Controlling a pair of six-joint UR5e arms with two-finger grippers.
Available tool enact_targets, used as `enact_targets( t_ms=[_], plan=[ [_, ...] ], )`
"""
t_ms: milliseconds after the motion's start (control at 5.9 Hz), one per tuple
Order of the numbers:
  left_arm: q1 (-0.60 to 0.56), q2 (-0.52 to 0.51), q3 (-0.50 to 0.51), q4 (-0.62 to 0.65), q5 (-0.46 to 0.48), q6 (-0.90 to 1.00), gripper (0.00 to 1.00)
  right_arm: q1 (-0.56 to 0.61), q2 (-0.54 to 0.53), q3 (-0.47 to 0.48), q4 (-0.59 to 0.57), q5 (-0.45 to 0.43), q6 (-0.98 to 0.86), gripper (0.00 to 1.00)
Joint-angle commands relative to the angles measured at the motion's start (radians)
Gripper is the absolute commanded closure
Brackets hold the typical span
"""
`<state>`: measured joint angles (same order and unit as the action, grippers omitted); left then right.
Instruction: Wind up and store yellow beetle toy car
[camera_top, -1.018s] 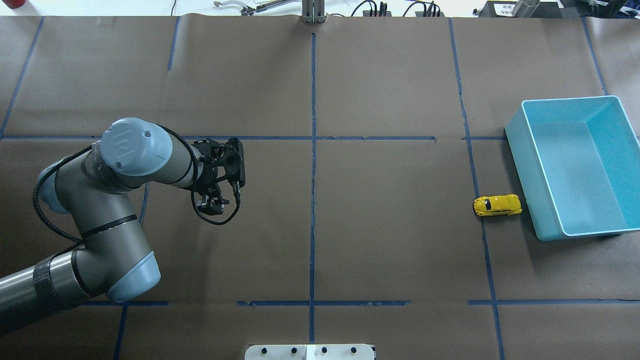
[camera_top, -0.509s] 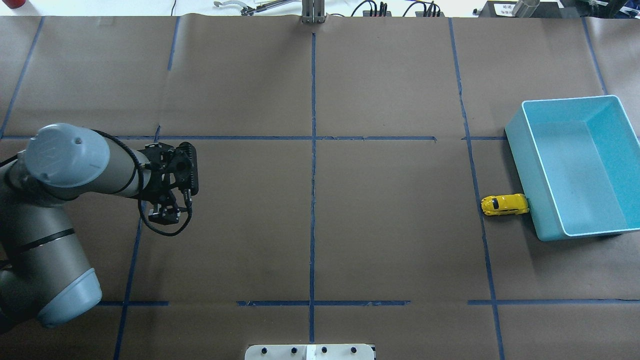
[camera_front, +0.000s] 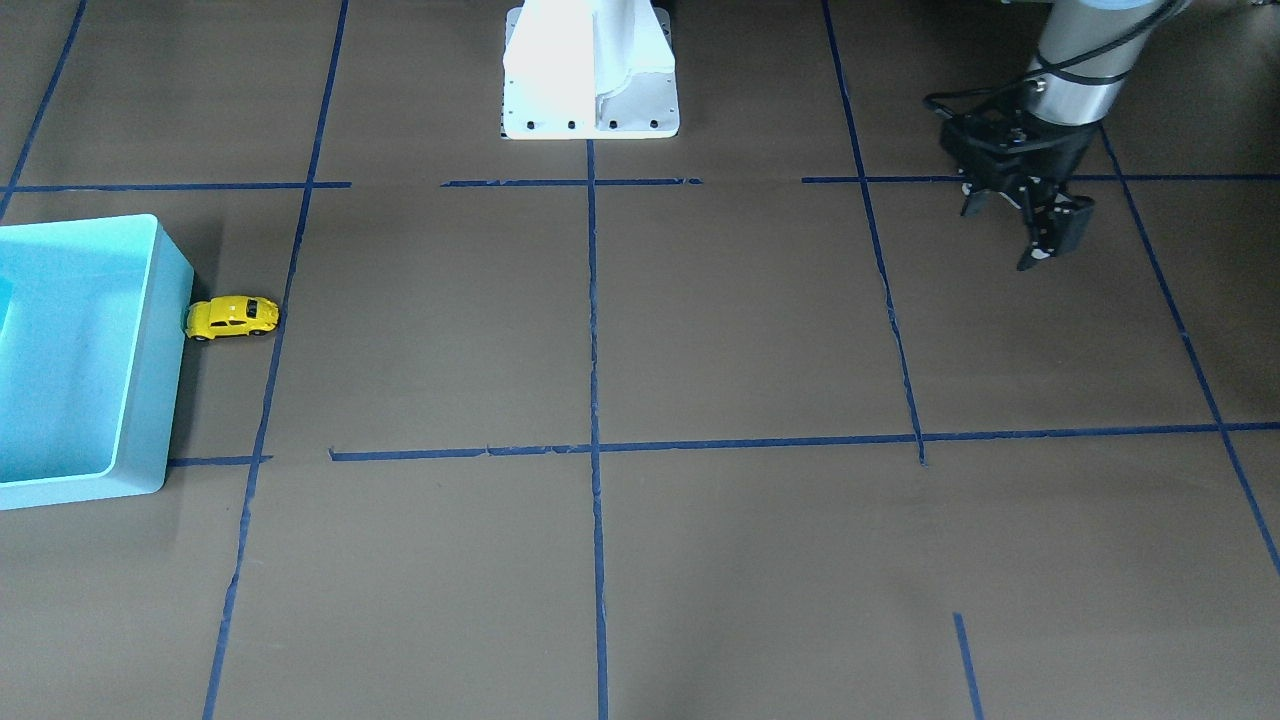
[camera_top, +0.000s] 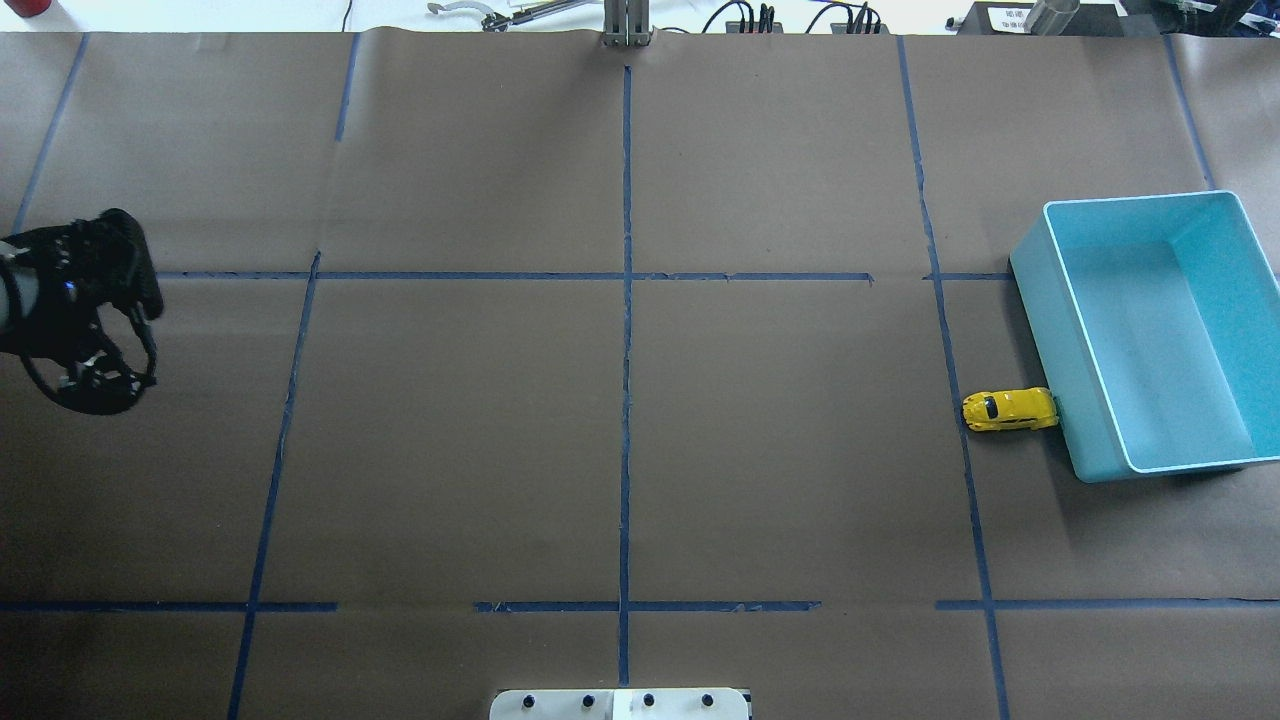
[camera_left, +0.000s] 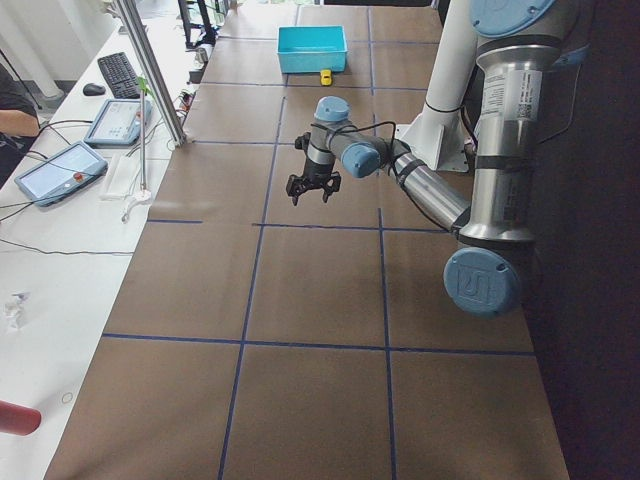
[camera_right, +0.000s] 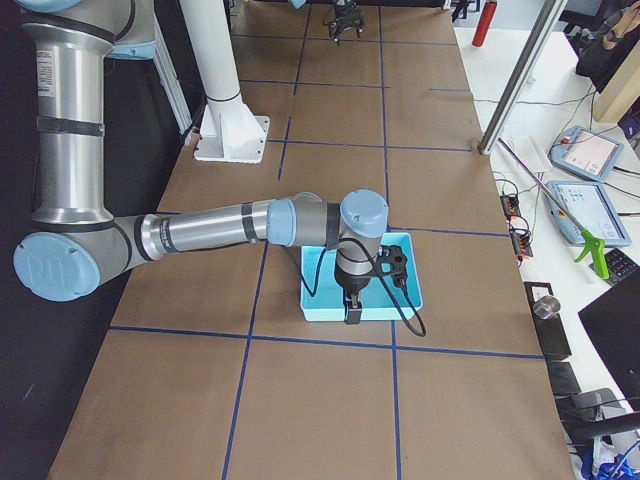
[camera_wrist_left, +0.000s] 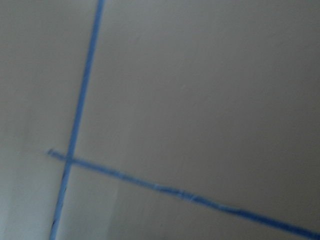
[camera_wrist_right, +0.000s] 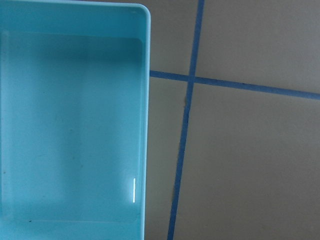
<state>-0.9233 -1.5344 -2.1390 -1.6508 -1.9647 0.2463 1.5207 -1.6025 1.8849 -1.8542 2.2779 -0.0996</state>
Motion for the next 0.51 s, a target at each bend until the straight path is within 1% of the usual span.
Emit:
enact_targets(
  t_ms=[0,170,339],
  plan=[
    [-0.278,0.074,0.116,0.003,-0.202,-0.005,0.0,-0.124,0.079,0.104,-0.129,-0.005,0.0,0.0],
    [-0.433,0.073,0.266,-0.001,-0.449,-0.007,0.0,-0.21,0.12,0.115,-0.143,-0.002,0.0,0.0],
    [-0.515,0.069,0.316,0.002,-0.523,-0.009,0.0,-0.241,0.145,0.134,-0.137,0.002,-0.015,0.0]
  ],
)
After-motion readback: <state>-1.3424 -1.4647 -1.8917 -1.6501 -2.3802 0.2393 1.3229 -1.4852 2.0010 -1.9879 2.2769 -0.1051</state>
